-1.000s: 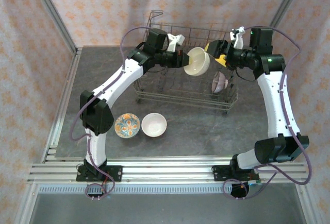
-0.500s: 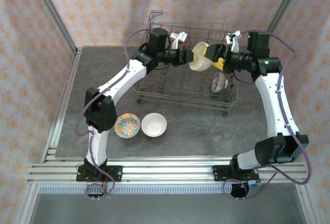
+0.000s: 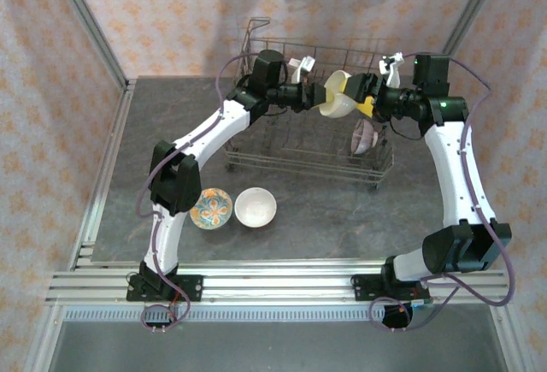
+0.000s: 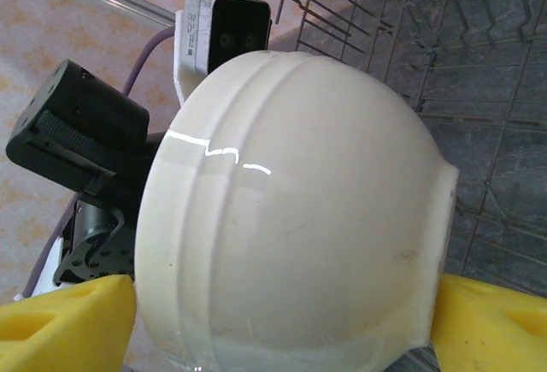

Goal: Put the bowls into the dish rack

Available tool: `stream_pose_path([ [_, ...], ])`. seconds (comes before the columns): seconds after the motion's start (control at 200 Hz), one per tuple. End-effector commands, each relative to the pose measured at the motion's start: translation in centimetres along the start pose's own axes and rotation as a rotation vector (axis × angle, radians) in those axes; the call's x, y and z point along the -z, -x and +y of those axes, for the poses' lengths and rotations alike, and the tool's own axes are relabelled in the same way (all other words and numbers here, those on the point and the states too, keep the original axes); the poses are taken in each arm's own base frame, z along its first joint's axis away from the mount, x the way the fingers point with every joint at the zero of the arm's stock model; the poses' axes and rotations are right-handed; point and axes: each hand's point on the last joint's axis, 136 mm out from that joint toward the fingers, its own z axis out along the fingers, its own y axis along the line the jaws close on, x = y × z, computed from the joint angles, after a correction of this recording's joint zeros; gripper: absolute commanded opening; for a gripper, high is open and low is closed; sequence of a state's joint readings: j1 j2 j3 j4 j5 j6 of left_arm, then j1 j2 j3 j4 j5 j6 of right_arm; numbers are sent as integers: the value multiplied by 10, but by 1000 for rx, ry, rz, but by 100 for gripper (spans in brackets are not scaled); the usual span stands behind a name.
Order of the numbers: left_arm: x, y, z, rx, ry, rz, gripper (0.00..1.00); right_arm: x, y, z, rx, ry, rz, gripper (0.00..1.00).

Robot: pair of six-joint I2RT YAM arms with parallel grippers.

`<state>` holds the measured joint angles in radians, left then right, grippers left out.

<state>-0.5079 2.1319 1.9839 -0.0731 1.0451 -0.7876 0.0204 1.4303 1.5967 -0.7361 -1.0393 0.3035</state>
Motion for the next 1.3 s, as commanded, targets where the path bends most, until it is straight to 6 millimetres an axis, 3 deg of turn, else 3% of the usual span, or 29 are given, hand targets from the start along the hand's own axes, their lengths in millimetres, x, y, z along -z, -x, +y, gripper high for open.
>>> stream_pose_path([
  [0.0,-10,3,-47,-102,-109,-9,0,-1,-3,14,3,39,24,87],
  [0.335,-14,3,-55,-89,-150,-17,0,0,-3,5,0,-16,14,88],
  [0.44,-19,-5,-49,-98,-114,6,0,1,-2,7,4,-9,11,87],
  [0.55,-25,-15,-44,-111,-79,42,0,2,0,9,11,-14,0,83],
  [1.026,-27,-20,-21,-105,4,64,0,6,3,5,23,-58,-19,60],
  [1.156,-26,-19,-19,-117,33,61,13,5,2,-1,19,-83,-17,55],
  [1.296,-23,-18,-17,-131,61,61,33,5,1,-6,20,-104,-14,54],
])
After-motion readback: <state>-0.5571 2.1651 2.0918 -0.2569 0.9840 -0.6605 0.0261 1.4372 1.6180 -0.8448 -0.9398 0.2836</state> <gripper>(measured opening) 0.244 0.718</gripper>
